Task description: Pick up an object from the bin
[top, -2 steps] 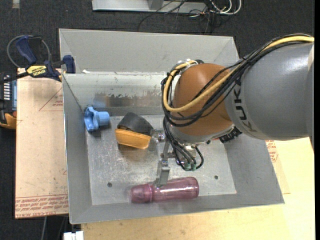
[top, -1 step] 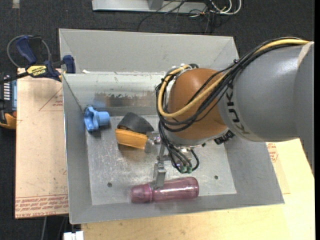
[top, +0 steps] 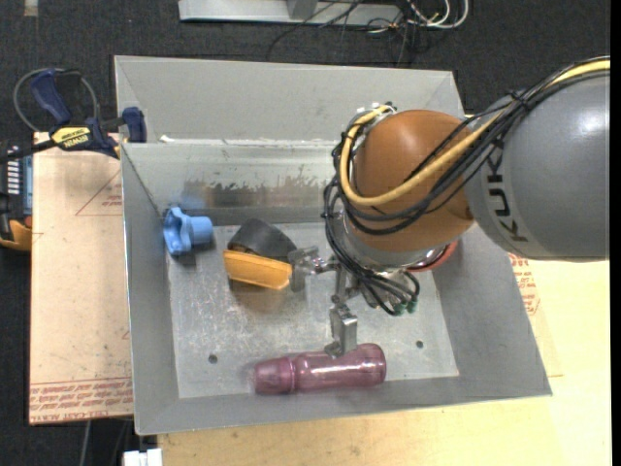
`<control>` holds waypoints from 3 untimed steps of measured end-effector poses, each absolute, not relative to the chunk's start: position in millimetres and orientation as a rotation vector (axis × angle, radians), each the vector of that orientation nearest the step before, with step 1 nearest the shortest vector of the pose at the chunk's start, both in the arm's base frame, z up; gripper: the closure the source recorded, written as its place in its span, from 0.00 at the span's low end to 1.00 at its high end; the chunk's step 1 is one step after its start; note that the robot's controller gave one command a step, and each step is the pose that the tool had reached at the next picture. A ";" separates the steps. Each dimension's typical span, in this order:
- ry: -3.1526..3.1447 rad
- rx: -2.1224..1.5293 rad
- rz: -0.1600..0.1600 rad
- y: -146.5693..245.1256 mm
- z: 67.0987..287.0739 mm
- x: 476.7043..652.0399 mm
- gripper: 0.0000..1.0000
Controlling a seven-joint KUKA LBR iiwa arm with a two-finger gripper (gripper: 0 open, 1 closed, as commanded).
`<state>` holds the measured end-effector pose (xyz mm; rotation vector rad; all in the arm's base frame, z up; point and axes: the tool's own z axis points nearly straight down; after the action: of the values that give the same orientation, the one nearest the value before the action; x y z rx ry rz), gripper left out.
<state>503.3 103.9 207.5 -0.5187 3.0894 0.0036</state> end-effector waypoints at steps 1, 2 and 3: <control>3.136 0.147 0.006 119.9 164.5 499.9 0.00; 3.128 0.029 0.006 134.4 168.5 523.1 0.00; 3.082 0.596 0.008 126.7 157.6 505.5 0.00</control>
Offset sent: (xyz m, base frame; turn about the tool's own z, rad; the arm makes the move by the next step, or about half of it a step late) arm 0.0279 0.0350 -0.0337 0.2906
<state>505.5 126.7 157.6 0.5962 3.0815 0.0075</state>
